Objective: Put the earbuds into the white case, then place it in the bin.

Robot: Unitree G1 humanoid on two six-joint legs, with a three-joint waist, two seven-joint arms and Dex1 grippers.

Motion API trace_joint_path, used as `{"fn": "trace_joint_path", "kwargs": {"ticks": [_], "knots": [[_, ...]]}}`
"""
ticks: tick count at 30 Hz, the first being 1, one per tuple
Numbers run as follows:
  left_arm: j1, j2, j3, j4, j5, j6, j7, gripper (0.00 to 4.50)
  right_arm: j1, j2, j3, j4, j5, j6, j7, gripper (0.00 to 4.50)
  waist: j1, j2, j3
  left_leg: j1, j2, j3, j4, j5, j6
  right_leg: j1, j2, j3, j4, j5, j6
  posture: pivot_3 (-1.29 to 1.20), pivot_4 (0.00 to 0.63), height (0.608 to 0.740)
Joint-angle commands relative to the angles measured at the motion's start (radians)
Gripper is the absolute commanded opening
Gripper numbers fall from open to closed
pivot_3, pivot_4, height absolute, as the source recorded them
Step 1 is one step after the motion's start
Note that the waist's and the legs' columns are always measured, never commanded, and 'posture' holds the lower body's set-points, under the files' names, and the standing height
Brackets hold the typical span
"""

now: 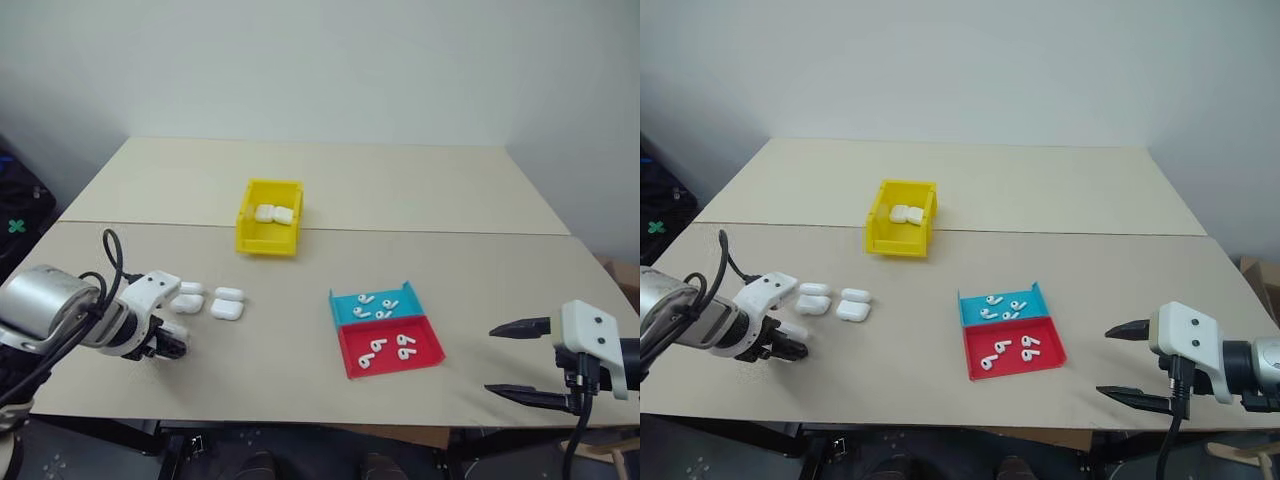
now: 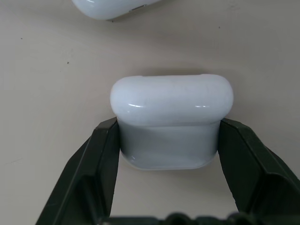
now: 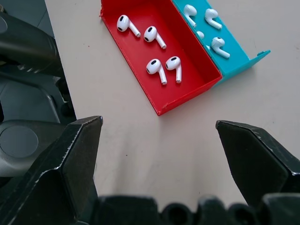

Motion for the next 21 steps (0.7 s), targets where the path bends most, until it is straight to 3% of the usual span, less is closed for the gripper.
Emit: {"fn": "trace_joint_path", "kwargs": {"ticks": [1, 8, 13, 16, 21], "knots": [[0.032, 0.018, -0.003, 0.01, 0.012, 0.012, 0.013, 2.82, -0.008, -0.003, -0.015, 0.0, 0.004, -0.005, -0.005, 4.5, -0.001, 0.001, 0.0, 0.0, 0.0, 0.0, 0.0, 0.0, 0.0, 0.0, 0.0, 0.0, 0.0, 0.0, 0.0, 0.0, 0.15, 0.74], [0.02, 0.035, 0.147, -0.126, 0.022, -0.025, -0.041, 2.82, -0.019, -0.015, -0.014, 0.016, -0.001, -0.014, -0.003, 4.5, -0.001, -0.002, 0.001, -0.001, 0.0, 0.0, 0.0, 0.0, 0.0, -0.001, 0.0, 0.0, 0.0, 0.0, 0.0, 0.0, 0.15, 0.74], [0.097, 0.046, 0.349, -0.262, 0.032, -0.22, -0.141, 2.82, -0.065, -0.038, -0.015, 0.046, -0.005, -0.03, 0.008, 4.5, 0.002, -0.003, 0.002, -0.003, 0.0, 0.0, 0.0, 0.0, 0.0, -0.002, 0.0, 0.0, -0.001, 0.0, 0.0, 0.0, 0.15, 0.74], [0.146, -0.045, 0.491, -0.308, 0.007, -0.339, -0.178, 2.82, -0.125, -0.063, -0.002, 0.052, 0.018, 0.003, 0.001, 4.5, 0.002, -0.002, 0.002, -0.002, 0.0, 0.0, 0.0, 0.0, 0.0, -0.001, 0.0, -0.001, -0.001, 0.0, 0.0, 0.0, 0.15, 0.74], [0.323, -0.3, 0.488, -0.372, 0.183, -0.902, -0.241, 2.82, -0.265, -0.154, 0.074, 0.039, 0.044, 0.078, 0.006, 4.5, 0.002, -0.002, 0.001, -0.001, 0.0, 0.001, 0.0, 0.0, 0.0, 0.0, -0.001, 0.001, -0.001, 0.001, -0.001, 0.0, 0.15, 0.74]]}}
